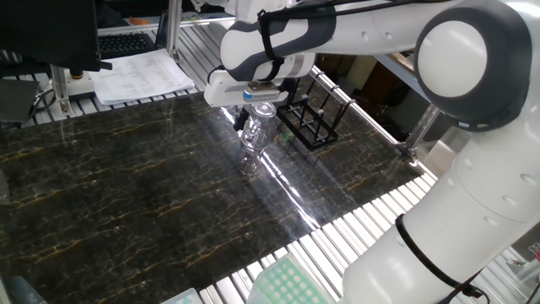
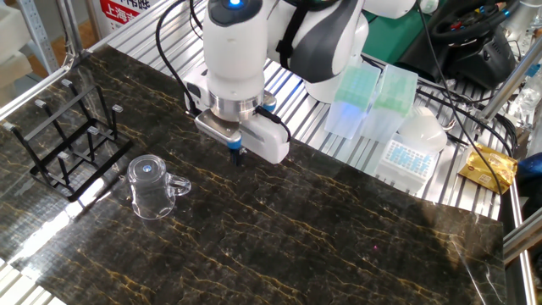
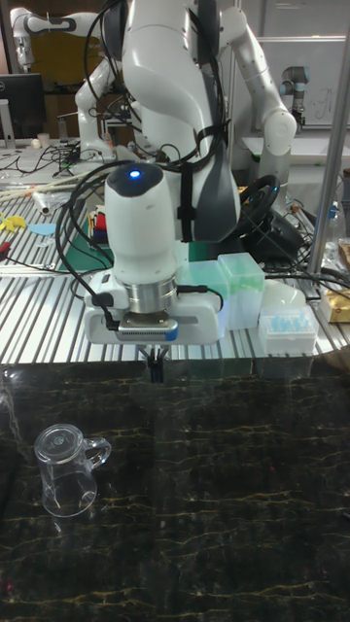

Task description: Take the cup off the cup rack

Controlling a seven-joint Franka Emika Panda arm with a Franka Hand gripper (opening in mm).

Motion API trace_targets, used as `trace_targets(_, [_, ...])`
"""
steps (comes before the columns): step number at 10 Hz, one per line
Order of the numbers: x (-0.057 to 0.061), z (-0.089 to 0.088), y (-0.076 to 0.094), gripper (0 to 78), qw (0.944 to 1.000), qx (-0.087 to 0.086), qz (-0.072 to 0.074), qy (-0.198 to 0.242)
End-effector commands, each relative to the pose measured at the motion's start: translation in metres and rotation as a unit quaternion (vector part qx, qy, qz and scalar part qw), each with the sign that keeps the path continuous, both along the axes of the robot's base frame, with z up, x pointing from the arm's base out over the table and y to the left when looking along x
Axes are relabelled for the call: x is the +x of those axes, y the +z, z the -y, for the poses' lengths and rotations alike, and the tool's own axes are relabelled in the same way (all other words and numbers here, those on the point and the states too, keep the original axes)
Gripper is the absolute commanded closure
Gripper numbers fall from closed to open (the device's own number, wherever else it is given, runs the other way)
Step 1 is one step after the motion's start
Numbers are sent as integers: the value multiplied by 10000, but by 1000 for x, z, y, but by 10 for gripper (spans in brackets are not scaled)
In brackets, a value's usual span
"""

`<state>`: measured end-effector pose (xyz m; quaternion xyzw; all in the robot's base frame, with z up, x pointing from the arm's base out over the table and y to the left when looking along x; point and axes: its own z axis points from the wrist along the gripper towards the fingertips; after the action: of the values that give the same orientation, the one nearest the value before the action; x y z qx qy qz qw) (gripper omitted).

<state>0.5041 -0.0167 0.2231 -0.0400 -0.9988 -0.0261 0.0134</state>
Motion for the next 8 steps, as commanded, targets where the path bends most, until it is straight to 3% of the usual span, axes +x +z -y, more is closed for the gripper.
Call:
trace_targets(1, [1,0,1,764,10000,-18,-11,-31])
trace_targets(2, [1,0,1,764,9998,-176,59,73])
trace_targets(5, [1,0,1,764,9967,-123,119,790])
trace_targets(8, [1,0,1,764,9950,-80,-64,989])
